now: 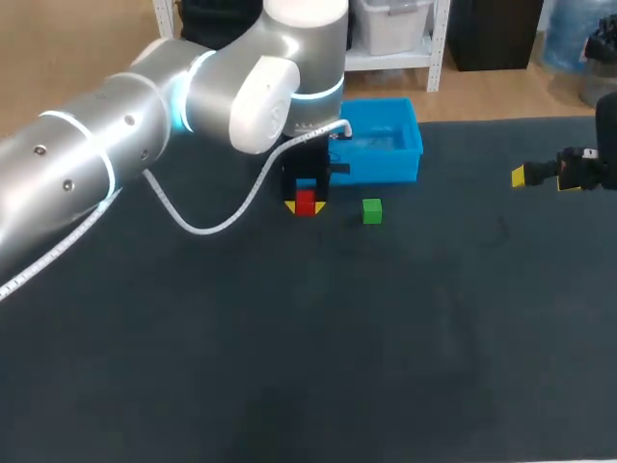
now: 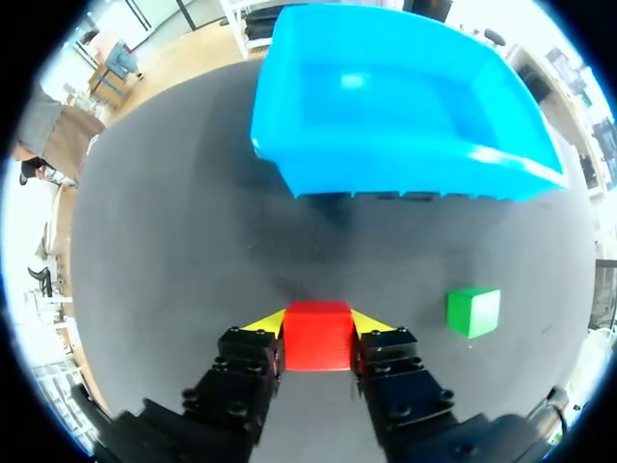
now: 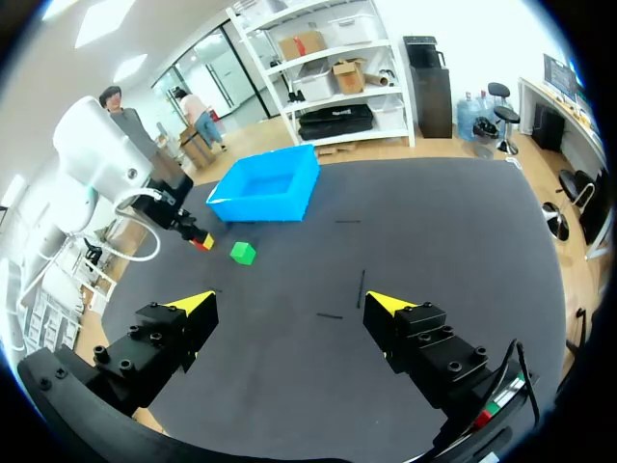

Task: Use the left arm to pick the red cube and place it into the blue plastic box first, then use the right arm to grasp the green cube and put it into the same blue plastic box after the first action is fully finished.

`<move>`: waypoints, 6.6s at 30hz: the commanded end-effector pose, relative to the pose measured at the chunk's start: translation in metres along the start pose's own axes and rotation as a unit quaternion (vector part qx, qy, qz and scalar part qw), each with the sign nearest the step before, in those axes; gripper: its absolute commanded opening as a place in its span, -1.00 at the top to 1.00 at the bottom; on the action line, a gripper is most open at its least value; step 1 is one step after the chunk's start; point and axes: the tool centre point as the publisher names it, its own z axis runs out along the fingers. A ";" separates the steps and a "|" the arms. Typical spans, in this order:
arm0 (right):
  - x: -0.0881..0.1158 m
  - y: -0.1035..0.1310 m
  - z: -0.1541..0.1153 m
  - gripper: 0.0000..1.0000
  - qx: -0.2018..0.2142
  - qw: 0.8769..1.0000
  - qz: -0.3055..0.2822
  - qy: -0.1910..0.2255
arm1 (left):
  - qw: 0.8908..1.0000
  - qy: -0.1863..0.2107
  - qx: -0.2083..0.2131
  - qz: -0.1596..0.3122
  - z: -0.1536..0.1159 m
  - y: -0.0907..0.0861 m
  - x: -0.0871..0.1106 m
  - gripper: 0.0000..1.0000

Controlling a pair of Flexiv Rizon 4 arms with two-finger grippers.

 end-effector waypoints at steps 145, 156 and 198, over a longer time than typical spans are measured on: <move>0.000 0.000 0.000 -1.00 0.000 1.000 0.000 0.001 | 0.987 -0.131 0.010 0.095 -0.118 -0.015 -0.156 1.00; 0.000 0.000 0.000 -1.00 0.000 1.000 0.000 0.001 | 0.986 -0.137 0.009 0.097 -0.109 -0.015 -0.159 1.00; 0.000 0.000 0.000 -1.00 0.000 1.000 0.000 0.001 | 0.983 -0.146 -0.018 0.114 -0.082 -0.025 -0.171 -0.84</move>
